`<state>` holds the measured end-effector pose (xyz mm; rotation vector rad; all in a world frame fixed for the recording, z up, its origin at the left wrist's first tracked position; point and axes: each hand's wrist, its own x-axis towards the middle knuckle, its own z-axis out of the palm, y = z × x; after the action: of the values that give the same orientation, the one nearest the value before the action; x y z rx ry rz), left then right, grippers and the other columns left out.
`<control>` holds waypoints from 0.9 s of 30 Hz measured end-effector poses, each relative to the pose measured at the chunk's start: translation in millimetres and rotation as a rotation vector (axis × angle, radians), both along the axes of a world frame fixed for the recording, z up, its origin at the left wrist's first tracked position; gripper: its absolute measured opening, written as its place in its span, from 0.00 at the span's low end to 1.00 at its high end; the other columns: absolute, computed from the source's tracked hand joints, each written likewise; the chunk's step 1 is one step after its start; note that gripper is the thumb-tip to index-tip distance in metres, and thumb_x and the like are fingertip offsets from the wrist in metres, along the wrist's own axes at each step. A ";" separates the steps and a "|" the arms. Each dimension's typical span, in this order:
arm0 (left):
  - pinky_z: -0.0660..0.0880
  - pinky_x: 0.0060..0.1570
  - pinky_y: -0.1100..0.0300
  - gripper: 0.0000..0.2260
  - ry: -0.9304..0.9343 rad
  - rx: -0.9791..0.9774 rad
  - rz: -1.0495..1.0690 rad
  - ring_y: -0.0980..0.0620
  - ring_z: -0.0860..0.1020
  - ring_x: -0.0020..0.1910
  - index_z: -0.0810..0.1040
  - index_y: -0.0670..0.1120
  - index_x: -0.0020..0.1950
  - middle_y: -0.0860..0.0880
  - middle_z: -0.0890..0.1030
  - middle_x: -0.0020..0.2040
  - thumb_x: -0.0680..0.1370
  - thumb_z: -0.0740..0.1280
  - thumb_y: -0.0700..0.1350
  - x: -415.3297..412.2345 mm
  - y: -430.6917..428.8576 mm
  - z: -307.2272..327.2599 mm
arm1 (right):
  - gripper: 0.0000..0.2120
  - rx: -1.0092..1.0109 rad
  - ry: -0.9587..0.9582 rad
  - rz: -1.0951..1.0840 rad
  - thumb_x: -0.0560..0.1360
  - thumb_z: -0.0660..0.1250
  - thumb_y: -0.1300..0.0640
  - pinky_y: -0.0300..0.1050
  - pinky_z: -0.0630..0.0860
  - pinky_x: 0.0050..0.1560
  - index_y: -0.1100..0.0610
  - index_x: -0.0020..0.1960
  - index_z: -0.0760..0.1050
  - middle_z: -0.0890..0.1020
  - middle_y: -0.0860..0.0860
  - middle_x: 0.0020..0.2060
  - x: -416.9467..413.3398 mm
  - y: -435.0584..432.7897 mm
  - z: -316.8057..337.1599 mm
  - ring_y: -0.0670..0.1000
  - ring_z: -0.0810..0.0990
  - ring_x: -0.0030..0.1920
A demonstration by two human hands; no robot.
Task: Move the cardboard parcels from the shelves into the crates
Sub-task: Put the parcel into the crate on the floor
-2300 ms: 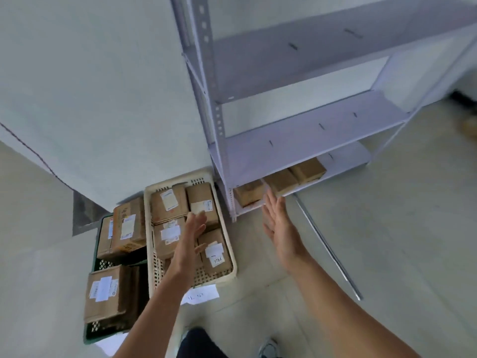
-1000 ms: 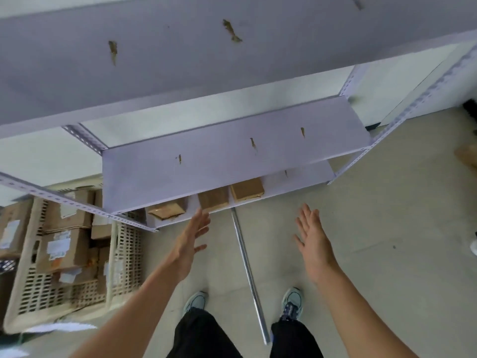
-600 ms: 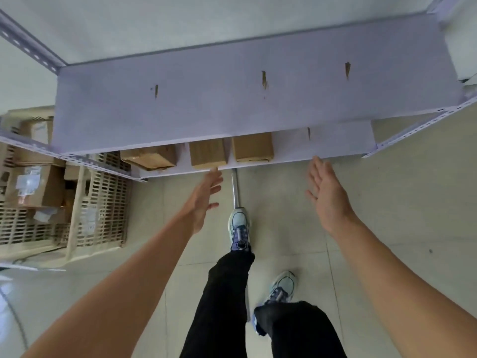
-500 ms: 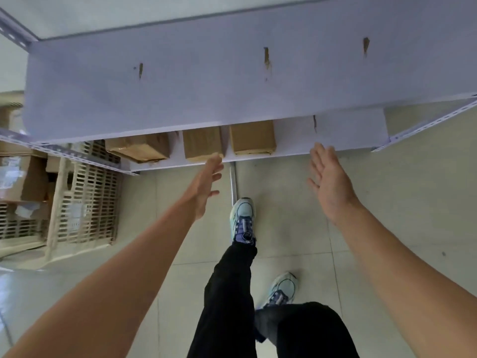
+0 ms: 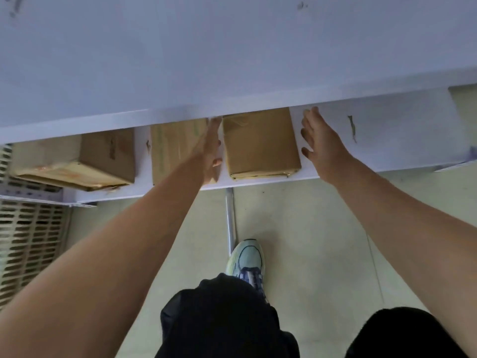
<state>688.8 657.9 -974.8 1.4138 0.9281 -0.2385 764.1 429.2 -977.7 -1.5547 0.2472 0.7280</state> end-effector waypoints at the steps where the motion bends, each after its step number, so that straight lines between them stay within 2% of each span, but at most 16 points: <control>1: 0.69 0.64 0.49 0.31 -0.013 0.005 0.005 0.49 0.73 0.72 0.66 0.51 0.85 0.47 0.70 0.82 0.86 0.58 0.65 8.2 2.6 -6.7 | 0.33 -0.009 -0.010 0.002 0.86 0.51 0.34 0.52 0.60 0.79 0.49 0.86 0.57 0.59 0.46 0.85 9.9 4.7 -9.0 0.46 0.61 0.83; 5: 0.69 0.69 0.46 0.33 -0.028 0.002 -0.002 0.52 0.74 0.69 0.67 0.52 0.84 0.49 0.71 0.80 0.84 0.57 0.69 32.2 13.4 -29.0 | 0.33 -0.045 -0.011 -0.001 0.84 0.53 0.31 0.54 0.67 0.78 0.47 0.84 0.63 0.67 0.46 0.82 39.8 19.8 -38.3 0.48 0.68 0.79; 6: 0.69 0.72 0.44 0.34 -0.017 -0.005 -0.008 0.51 0.76 0.69 0.68 0.50 0.83 0.49 0.73 0.79 0.84 0.55 0.70 35.5 15.5 -33.9 | 0.33 -0.056 -0.005 0.018 0.84 0.52 0.30 0.53 0.73 0.72 0.46 0.82 0.66 0.74 0.46 0.77 44.2 22.7 -42.5 0.49 0.74 0.75; 7: 0.69 0.75 0.43 0.35 -0.002 -0.012 -0.018 0.50 0.76 0.71 0.69 0.48 0.82 0.49 0.75 0.77 0.84 0.54 0.70 38.3 17.4 -38.1 | 0.33 -0.063 0.001 0.045 0.83 0.51 0.28 0.50 0.78 0.62 0.46 0.79 0.71 0.81 0.45 0.68 47.2 25.2 -45.3 0.48 0.80 0.66; 8: 0.68 0.76 0.43 0.35 0.012 -0.020 -0.032 0.49 0.76 0.72 0.71 0.46 0.81 0.49 0.77 0.75 0.85 0.52 0.70 39.8 18.9 -41.0 | 0.33 -0.068 0.000 0.062 0.83 0.50 0.27 0.46 0.77 0.50 0.46 0.75 0.77 0.85 0.42 0.55 48.8 27.4 -47.7 0.46 0.83 0.55; 9: 0.68 0.76 0.43 0.36 0.017 -0.033 -0.043 0.49 0.76 0.72 0.74 0.46 0.79 0.48 0.79 0.73 0.85 0.51 0.70 40.2 20.1 -41.8 | 0.33 -0.072 -0.008 0.061 0.83 0.50 0.27 0.44 0.75 0.42 0.46 0.70 0.80 0.86 0.41 0.45 49.9 28.2 -49.0 0.44 0.82 0.46; 10: 0.68 0.75 0.44 0.36 0.009 -0.044 -0.051 0.48 0.77 0.72 0.77 0.46 0.77 0.48 0.81 0.72 0.85 0.50 0.71 39.8 20.6 -40.1 | 0.33 -0.067 -0.026 0.053 0.83 0.50 0.27 0.43 0.74 0.39 0.46 0.67 0.82 0.85 0.40 0.40 51.4 28.3 -49.2 0.43 0.82 0.41; 12: 0.68 0.72 0.46 0.35 -0.042 -0.063 -0.032 0.49 0.77 0.70 0.78 0.47 0.76 0.49 0.81 0.71 0.84 0.51 0.71 38.1 21.2 -32.4 | 0.31 -0.010 -0.067 0.023 0.83 0.51 0.29 0.41 0.76 0.36 0.47 0.66 0.82 0.86 0.41 0.41 53.9 28.3 -47.2 0.43 0.83 0.38; 14: 0.67 0.67 0.47 0.33 -0.127 -0.090 0.040 0.51 0.77 0.68 0.75 0.48 0.79 0.50 0.80 0.73 0.85 0.51 0.69 35.4 21.3 -21.6 | 0.31 0.076 -0.099 -0.039 0.84 0.52 0.30 0.41 0.78 0.38 0.51 0.65 0.81 0.87 0.44 0.46 54.6 26.2 -41.7 0.43 0.85 0.40; 17: 0.65 0.65 0.47 0.32 -0.267 -0.095 0.075 0.54 0.77 0.62 0.71 0.47 0.82 0.52 0.79 0.70 0.87 0.49 0.65 31.9 23.3 -9.9 | 0.27 0.183 -0.164 -0.099 0.84 0.54 0.32 0.44 0.78 0.51 0.51 0.55 0.81 0.88 0.43 0.50 54.8 21.9 -33.9 0.46 0.86 0.52; 20: 0.64 0.69 0.42 0.32 -0.362 -0.076 0.040 0.53 0.76 0.72 0.70 0.48 0.83 0.52 0.78 0.76 0.87 0.47 0.64 25.7 24.6 -5.1 | 0.24 0.265 -0.227 -0.131 0.86 0.54 0.35 0.47 0.75 0.63 0.50 0.52 0.80 0.87 0.41 0.49 48.8 20.7 -26.0 0.45 0.83 0.60; 22: 0.63 0.72 0.42 0.31 -0.389 -0.087 0.017 0.53 0.74 0.76 0.72 0.50 0.82 0.55 0.79 0.72 0.87 0.48 0.66 18.3 23.4 -8.2 | 0.23 0.282 -0.236 -0.157 0.87 0.54 0.36 0.48 0.74 0.66 0.50 0.51 0.80 0.87 0.40 0.47 41.4 19.3 -24.1 0.45 0.83 0.59; 24: 0.63 0.73 0.41 0.30 -0.397 -0.106 -0.020 0.54 0.73 0.77 0.75 0.55 0.79 0.58 0.79 0.73 0.86 0.47 0.68 10.2 22.2 -14.8 | 0.24 0.267 -0.247 -0.139 0.87 0.53 0.36 0.52 0.72 0.74 0.50 0.55 0.81 0.87 0.41 0.52 32.8 16.9 -27.6 0.46 0.82 0.64; 25: 0.65 0.71 0.42 0.29 -0.397 -0.111 -0.022 0.54 0.74 0.75 0.76 0.57 0.77 0.59 0.80 0.71 0.86 0.47 0.68 7.3 22.7 -19.1 | 0.24 0.255 -0.247 -0.128 0.87 0.52 0.36 0.54 0.69 0.78 0.49 0.58 0.81 0.86 0.41 0.57 28.3 15.5 -29.4 0.46 0.80 0.68; 27: 0.68 0.63 0.46 0.28 -0.372 -0.123 0.022 0.56 0.79 0.62 0.78 0.57 0.75 0.61 0.84 0.58 0.87 0.48 0.68 2.8 24.3 -24.8 | 0.23 0.233 -0.239 -0.117 0.87 0.51 0.36 0.57 0.68 0.79 0.45 0.62 0.81 0.84 0.40 0.64 21.7 13.9 -30.8 0.46 0.78 0.71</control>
<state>691.6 682.2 -999.6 1.2784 0.6110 -0.0126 785.8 443.1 -1008.5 -1.3768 0.0714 0.4565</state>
